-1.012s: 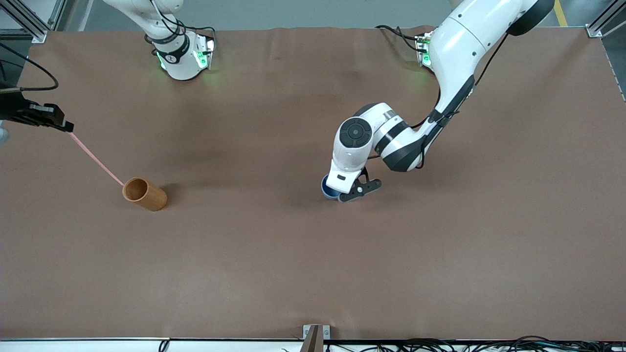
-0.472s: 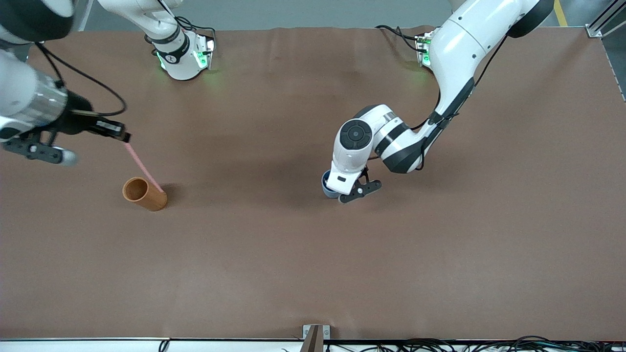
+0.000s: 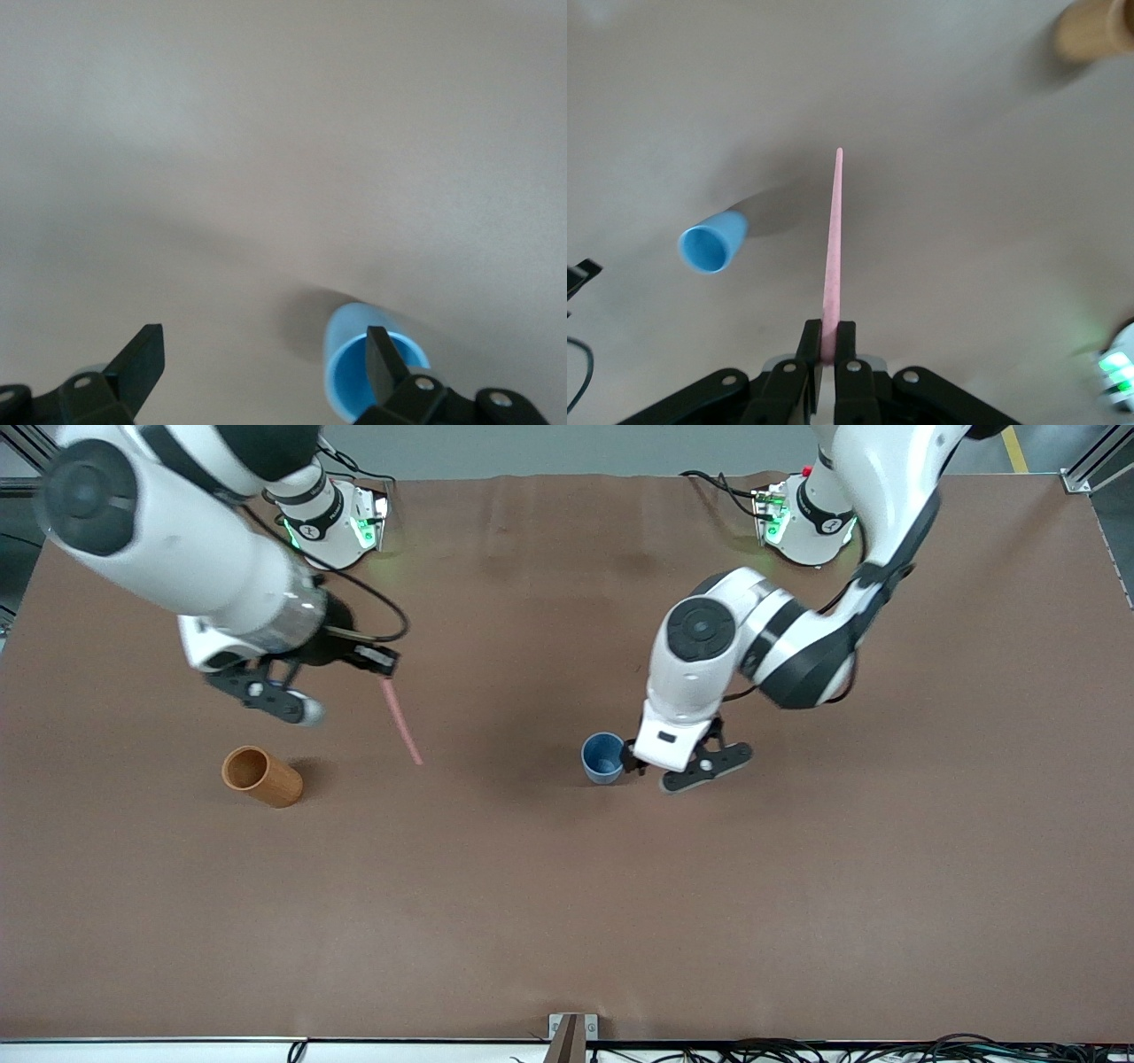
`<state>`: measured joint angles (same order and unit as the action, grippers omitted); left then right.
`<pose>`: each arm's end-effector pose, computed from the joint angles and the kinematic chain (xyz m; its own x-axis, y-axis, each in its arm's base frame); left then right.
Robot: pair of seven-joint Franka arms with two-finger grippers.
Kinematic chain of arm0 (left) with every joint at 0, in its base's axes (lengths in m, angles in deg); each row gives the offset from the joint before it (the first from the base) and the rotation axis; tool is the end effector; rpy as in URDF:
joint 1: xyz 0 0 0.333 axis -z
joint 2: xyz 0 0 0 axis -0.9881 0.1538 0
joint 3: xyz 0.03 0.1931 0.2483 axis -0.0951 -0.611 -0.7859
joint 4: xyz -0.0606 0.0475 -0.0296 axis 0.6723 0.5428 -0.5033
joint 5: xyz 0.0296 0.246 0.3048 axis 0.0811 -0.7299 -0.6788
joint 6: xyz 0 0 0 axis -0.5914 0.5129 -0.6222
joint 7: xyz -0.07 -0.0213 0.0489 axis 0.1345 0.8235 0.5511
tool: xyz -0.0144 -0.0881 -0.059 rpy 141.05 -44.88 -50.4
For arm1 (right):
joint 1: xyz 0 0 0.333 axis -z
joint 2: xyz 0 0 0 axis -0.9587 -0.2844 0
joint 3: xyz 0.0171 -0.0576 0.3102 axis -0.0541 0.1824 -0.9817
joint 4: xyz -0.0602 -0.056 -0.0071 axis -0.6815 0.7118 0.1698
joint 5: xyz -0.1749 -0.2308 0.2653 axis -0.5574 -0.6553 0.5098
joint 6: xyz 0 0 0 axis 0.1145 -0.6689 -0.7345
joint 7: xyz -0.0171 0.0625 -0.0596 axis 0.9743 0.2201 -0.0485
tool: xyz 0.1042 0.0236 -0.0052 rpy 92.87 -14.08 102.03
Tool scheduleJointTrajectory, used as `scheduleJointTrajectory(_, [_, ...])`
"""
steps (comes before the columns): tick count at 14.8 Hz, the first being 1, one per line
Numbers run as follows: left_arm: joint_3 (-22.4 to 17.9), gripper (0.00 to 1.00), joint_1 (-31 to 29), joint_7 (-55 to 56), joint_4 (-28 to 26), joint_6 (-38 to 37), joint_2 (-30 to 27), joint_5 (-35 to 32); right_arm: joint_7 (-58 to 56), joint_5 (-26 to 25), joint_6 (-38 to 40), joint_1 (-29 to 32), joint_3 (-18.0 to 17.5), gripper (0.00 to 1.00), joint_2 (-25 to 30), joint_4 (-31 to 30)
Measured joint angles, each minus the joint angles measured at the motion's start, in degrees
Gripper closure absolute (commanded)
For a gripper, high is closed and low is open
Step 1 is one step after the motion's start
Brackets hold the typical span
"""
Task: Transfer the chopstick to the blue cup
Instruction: 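Lift the pink stick out with the right gripper toward the blue cup, then lower the pink stick into the blue cup while the left gripper withdraws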
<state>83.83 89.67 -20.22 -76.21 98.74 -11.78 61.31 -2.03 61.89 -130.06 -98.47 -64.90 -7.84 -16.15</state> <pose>0.5734 -0.3621 0.4050 0.9484 0.3102 0.0653 0.3114 -0.9502 -0.0098 0.5638 0.3118 0.5880 0.8668 -0.4338 -0.2461 -0.4689 -0.8768 -0.1060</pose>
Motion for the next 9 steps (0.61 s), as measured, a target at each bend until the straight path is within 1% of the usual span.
scheduleJointTrajectory(2, [-5.9,0.0,-0.5,-12.3,0.0,-3.7,-5.0,5.6,7.0,1.1,-4.8,-4.4,0.0,1.0,-2.7,0.6])
scheduleJointTrajectory(5, [-14.1,0.0,-1.1,-30.6,-0.1,-9.2,-10.5,9.6,15.9,1.6,-11.8,-10.1,-0.1,1.0,-6.5,0.8])
scheduleJointTrajectory(9, [-23.3,0.0,-1.2,-50.8,-0.1,-15.0,-16.4,14.5,22.7,4.1,-18.9,-14.8,-0.1,0.99,-10.1,1.3])
